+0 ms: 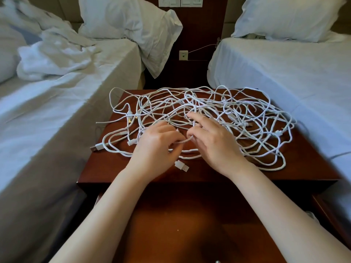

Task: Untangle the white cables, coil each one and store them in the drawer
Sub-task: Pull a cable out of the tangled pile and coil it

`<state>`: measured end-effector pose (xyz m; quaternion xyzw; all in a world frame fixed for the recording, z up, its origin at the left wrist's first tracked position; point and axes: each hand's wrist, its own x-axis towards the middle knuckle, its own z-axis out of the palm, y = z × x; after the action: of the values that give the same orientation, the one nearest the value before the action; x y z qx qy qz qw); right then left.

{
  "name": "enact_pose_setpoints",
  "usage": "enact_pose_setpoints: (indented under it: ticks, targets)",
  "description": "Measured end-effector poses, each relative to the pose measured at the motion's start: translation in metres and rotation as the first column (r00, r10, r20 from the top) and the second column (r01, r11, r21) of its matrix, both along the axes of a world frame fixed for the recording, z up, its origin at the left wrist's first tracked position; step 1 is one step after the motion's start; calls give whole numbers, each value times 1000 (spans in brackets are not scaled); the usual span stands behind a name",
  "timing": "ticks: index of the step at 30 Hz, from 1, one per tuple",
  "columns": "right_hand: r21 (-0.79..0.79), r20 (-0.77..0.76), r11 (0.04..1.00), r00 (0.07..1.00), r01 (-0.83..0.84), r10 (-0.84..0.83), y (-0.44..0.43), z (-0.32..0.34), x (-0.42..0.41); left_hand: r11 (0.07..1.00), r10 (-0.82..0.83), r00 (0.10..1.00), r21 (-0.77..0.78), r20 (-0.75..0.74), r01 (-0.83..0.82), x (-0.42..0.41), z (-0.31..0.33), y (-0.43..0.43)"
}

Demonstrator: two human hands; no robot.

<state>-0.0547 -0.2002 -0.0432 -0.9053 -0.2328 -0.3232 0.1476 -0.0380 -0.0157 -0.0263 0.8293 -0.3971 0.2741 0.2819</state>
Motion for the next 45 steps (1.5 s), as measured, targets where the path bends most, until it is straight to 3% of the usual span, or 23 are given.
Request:
enact_pose_setpoints:
  ticks: [4, 9, 12, 14, 15, 18, 23, 26, 29, 35, 40, 45]
  targets:
    - [27, 121, 999, 992, 24, -27, 1, 1, 1, 939, 341, 937, -82, 77, -335, 14, -8, 11]
    - [149, 151, 984, 982, 93, -115, -15, 2, 0, 744, 647, 752, -115, -123, -658, 29, -15, 38]
    - [147, 157, 970, 963, 196, -219, -20, -3, 3, 797, 478, 793, -194, -377, -572, 28, -7, 37]
    - [125, 156, 963, 954, 240, -258, -18, -6, 5, 840, 267, 749, -235, -607, -490, 20, 3, 27]
    - [112, 153, 962, 952, 251, -266, -16, -6, 5, 860, 197, 735, -246, -648, -447, 16, 7, 22]
    - [115, 157, 968, 958, 222, -239, -10, 0, -3, 891, 181, 774, -231, -607, -390, 6, 10, 8]
    - [217, 118, 976, 993, -17, -9, 14, 15, -19, 914, 189, 825, -212, -532, -346, -2, 6, -4]
    - [210, 57, 975, 996, -76, 65, 21, 8, -21, 928, 179, 847, -199, -500, -314, -6, 6, -7]
    - [249, 72, 968, 997, -4, -15, 16, 4, -18, 938, 179, 845, -173, -504, -301, -8, 9, -9]
    - [383, 66, 881, 943, 278, -326, -9, 5, -8, 903, 79, 744, -268, -664, -336, -8, 17, -5]
    - [338, 28, 857, 906, 390, -423, -23, 0, -5, 855, -180, 611, -430, -771, -291, -6, 22, 1]
    - [304, 64, 916, 954, 262, -294, -10, 6, -8, 922, -87, 713, -327, -696, -207, -15, 19, -6]
